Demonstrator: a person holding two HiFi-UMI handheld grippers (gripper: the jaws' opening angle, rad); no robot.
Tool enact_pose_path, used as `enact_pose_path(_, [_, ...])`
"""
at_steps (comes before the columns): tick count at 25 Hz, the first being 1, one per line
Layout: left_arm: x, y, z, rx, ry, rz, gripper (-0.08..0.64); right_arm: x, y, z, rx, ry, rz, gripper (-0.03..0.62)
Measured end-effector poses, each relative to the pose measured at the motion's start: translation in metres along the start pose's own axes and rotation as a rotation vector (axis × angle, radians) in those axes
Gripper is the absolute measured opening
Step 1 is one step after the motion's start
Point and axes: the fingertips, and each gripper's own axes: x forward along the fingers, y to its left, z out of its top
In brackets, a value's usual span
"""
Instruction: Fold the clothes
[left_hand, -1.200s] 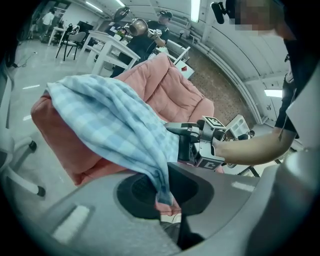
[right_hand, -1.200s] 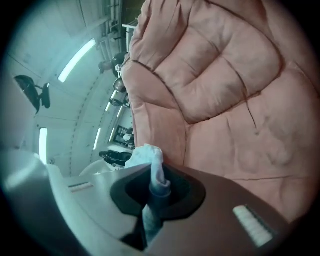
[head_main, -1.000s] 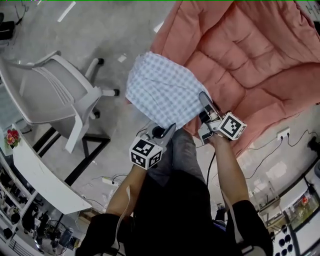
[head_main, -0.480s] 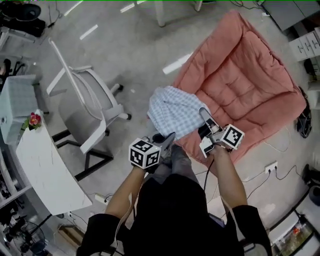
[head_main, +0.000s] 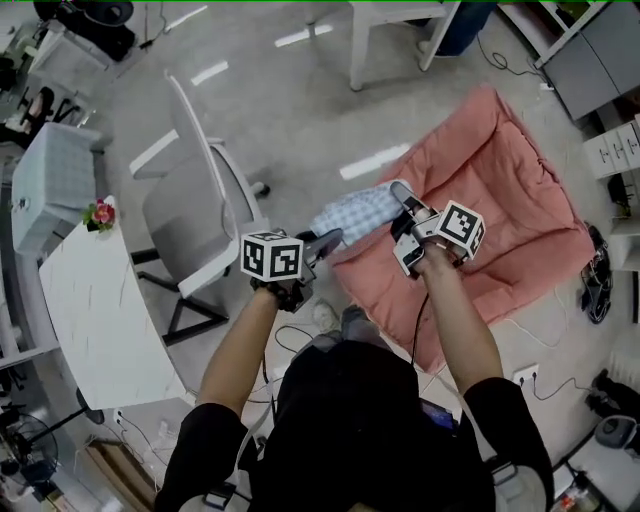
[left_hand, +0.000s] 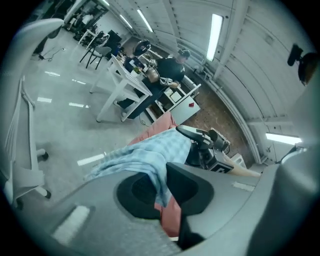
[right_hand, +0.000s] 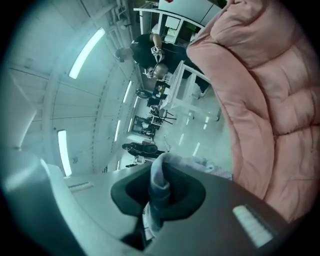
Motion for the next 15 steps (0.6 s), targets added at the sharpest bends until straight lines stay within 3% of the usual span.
enact_pose_path(8, [-0.023, -0.023, 0.054, 0.093, -0.039, -0.038, 0.044, 0.009, 0.067, 0.022, -0.123, -0.014, 0.053, 0.020])
enact_pose_path(15, [0.013, -0.088, 0.098, 0.291, 0.079, -0.162, 0.044, -0.060, 0.095, 0.081, -0.111, -0.224, 0.087, 0.020])
